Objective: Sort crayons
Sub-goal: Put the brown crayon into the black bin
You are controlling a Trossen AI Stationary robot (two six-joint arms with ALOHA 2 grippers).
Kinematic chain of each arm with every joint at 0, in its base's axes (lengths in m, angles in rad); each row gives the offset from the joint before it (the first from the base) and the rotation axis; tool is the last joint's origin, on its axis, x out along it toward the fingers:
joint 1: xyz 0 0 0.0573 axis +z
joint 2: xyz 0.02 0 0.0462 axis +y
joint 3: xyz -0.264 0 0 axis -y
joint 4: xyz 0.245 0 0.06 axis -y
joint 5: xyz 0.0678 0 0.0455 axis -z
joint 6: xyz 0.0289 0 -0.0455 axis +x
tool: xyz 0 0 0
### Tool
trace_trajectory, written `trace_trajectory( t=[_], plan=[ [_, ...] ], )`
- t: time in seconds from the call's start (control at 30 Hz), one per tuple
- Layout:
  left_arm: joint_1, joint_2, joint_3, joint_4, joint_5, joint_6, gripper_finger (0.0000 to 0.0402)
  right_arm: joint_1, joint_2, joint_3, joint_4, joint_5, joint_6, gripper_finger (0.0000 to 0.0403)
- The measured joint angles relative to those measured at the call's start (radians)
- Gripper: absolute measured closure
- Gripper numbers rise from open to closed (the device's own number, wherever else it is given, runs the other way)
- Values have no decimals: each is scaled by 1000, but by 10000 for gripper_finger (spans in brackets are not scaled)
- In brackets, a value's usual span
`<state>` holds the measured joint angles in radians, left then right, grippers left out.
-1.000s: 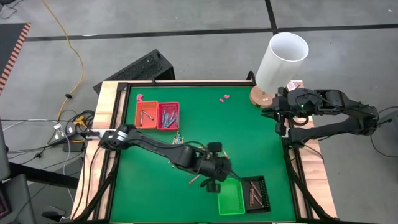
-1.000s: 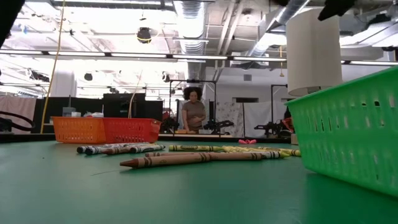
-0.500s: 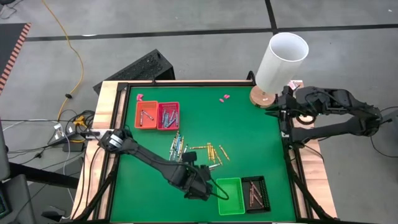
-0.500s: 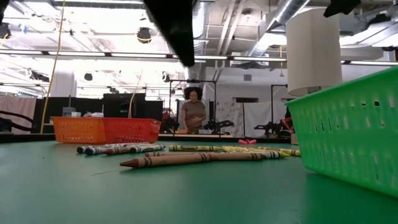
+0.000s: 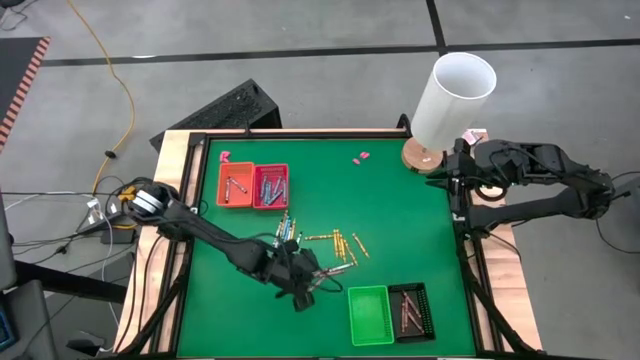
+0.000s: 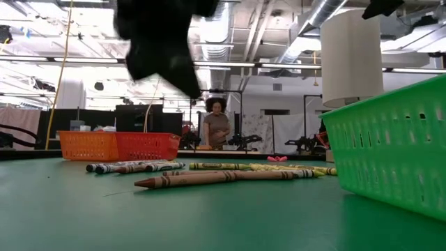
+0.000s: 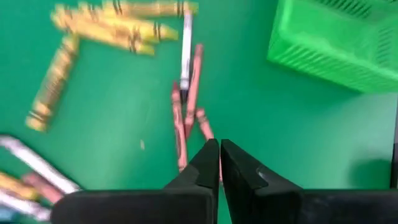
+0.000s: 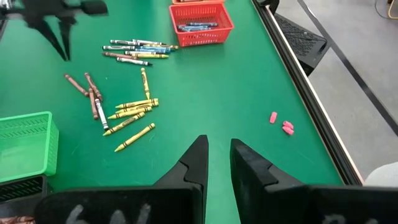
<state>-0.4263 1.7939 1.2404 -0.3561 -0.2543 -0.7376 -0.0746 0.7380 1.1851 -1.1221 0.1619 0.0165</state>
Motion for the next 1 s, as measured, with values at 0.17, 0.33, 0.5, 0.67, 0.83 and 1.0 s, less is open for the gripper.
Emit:
trace_trajectory(
  t=[0.17,0.33,0.5,0.67,0.83,1.0],
  plan=[
    [17,-5,-121,177,58,-25,367,0,0,0,0,0,-1,335],
    [16,6,-136,193,-7,45,308,0,0,0,0,1,2,335],
    [14,33,-136,197,-57,63,246,0,0,0,0,5,2,335],
    [14,92,-135,231,-68,72,216,0,0,0,1,5,2,335],
    [-1,123,-135,232,-113,81,218,0,0,0,0,5,10,335],
    [-16,123,-135,190,-174,80,234,0,0,0,0,5,10,335]
  ],
)
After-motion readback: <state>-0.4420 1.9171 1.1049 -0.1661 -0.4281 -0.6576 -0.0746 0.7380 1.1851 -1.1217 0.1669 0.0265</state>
